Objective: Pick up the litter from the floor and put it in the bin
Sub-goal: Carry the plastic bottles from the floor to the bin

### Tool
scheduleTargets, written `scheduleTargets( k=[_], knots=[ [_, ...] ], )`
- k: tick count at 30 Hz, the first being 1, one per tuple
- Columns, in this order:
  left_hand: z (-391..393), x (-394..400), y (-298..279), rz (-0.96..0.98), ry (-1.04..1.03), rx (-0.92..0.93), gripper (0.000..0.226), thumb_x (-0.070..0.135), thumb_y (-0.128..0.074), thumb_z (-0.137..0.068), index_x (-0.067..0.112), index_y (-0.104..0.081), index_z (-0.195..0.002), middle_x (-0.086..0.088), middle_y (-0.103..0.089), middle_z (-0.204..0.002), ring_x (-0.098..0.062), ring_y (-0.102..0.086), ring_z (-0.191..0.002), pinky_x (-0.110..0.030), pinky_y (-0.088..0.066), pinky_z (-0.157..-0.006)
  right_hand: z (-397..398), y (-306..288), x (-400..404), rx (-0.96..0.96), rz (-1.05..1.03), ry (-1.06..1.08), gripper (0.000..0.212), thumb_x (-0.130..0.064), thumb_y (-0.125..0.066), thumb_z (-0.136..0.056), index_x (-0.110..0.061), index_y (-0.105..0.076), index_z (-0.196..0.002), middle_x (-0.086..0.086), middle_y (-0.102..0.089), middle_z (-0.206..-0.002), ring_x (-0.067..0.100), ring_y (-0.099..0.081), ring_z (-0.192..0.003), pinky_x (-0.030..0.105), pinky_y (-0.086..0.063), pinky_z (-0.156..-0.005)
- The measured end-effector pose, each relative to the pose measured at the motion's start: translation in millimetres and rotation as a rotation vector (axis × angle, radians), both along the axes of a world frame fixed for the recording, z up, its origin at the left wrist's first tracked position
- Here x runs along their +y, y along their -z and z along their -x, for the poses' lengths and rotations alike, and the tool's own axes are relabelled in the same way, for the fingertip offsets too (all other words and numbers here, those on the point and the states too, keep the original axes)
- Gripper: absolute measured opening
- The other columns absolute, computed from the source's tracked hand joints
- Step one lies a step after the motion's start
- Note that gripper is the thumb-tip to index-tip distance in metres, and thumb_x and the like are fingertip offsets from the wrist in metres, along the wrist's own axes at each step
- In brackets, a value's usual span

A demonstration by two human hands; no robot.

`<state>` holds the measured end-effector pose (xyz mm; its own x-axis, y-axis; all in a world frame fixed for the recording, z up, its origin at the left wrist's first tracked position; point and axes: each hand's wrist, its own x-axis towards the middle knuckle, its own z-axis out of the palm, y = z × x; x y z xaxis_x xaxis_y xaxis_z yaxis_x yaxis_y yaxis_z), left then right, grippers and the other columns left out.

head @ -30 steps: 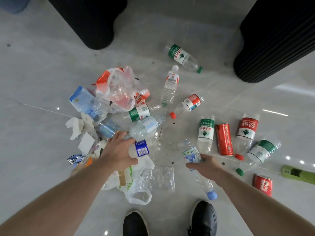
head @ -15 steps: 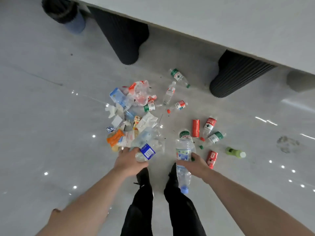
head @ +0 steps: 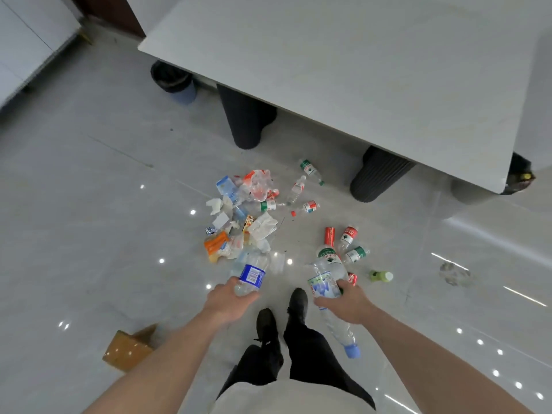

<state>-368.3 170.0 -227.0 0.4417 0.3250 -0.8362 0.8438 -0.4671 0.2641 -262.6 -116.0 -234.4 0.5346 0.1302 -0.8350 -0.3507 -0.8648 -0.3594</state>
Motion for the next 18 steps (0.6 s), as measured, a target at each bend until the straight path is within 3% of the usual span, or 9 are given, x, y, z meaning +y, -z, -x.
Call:
scheduleTargets(
  k=[6, 10, 18],
  knots=[
    [37.4, -26.9, -29.5, -0.009, 0.005, -0.014, 0.080, 0.074, -0.063, -0.072, 0.038, -0.044, -0.141, -0.004, -0.053, -0.126, -0.024, -0.055, -0.117, -0.029, -0.048, -0.078, 33.6, -42.0, -22.5, -0.051, -0.019, -0.023, 0.053, -0.054, -0.079, -0.070, -0.026, -0.061, -0.111, -0.011, -0.060, -0.096, 0.004, -0.059, -0.082, 0.021, -0.046, -0.064],
    [47.1, -54.7, -47.2, -0.009, 0.003, -0.030, 0.084, 0.081, -0.060, -0.058, 0.042, -0.049, -0.132, -0.001, -0.058, -0.118, -0.023, -0.058, -0.111, -0.039, -0.051, -0.097, 41.0, -51.7, -47.5, -0.079, -0.016, -0.054, 0.054, -0.056, -0.081, -0.063, -0.028, -0.063, -0.106, -0.009, -0.063, -0.099, 0.006, -0.060, -0.086, 0.026, -0.049, -0.076],
    [49.6, -163.2, -63.4, -0.031, -0.026, -0.115, 0.077, 0.080, -0.060, -0.060, 0.044, -0.051, -0.126, 0.000, -0.060, -0.115, -0.022, -0.060, -0.108, -0.037, -0.052, -0.094, 55.1, -67.8, -155.4, -0.079, -0.072, -0.134, 0.054, -0.058, -0.079, -0.058, -0.034, -0.061, -0.102, -0.011, -0.065, -0.102, 0.006, -0.063, -0.090, 0.026, -0.052, -0.080]
  ],
)
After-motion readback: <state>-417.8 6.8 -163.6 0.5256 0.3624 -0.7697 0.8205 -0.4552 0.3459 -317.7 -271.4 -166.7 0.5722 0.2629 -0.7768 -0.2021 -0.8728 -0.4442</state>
